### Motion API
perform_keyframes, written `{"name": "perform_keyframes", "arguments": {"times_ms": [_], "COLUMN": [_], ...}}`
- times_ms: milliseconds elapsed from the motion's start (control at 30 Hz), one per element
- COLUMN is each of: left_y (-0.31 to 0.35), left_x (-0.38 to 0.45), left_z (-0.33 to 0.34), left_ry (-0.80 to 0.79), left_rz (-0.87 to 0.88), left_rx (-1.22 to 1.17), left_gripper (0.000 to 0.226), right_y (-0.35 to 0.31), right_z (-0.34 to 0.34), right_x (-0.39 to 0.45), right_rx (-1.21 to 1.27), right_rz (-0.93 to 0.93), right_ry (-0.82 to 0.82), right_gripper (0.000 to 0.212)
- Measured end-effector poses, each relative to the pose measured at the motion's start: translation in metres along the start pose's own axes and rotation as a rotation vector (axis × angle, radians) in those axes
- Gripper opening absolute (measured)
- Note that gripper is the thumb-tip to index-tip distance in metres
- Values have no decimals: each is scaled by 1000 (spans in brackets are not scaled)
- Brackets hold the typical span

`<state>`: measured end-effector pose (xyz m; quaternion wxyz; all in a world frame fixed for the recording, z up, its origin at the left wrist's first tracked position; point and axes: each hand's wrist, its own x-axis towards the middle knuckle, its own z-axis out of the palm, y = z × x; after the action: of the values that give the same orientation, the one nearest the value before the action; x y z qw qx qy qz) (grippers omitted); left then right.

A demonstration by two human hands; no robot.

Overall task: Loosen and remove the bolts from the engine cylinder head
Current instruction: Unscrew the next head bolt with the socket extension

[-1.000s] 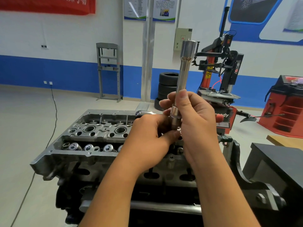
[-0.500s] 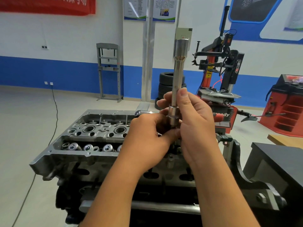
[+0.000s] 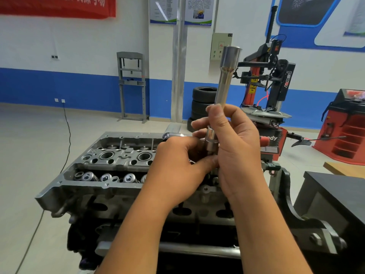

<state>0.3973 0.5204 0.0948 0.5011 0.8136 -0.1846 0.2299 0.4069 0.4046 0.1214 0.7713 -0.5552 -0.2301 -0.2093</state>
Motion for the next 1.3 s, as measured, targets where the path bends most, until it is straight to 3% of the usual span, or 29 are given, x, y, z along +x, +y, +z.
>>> {"name": "perform_keyframes", "arguments": {"times_ms": [100, 267, 500, 700, 967, 1100, 1300], "left_y": [0, 2, 4, 4, 1, 2, 2], "left_x": [0, 0, -3, -1, 0, 1, -1], "left_z": [0, -6, -1, -9, -3, -8, -2], "left_ry": [23, -85, 98, -111, 22, -130, 3], "left_rz": [-10, 19, -7, -11, -10, -9, 17], "left_rx": [12, -70, -36, -101, -51, -85, -28], "left_gripper": [13, 16, 18, 16, 12, 15, 18], "right_y": [-1, -1, -1, -1, 0, 0, 3], "right_z": [0, 0, 0, 1, 1, 0, 1], "right_x": [-1, -1, -1, -1, -1, -1, 0], "right_rx": [7, -26, -45, -58, -34, -40, -31], "right_rz": [-26, -28, -45, -46, -80, -85, -29], "right_ry": [21, 23, 13, 6, 5, 12, -5], "right_gripper": [39, 39, 41, 40, 39, 38, 31]}}
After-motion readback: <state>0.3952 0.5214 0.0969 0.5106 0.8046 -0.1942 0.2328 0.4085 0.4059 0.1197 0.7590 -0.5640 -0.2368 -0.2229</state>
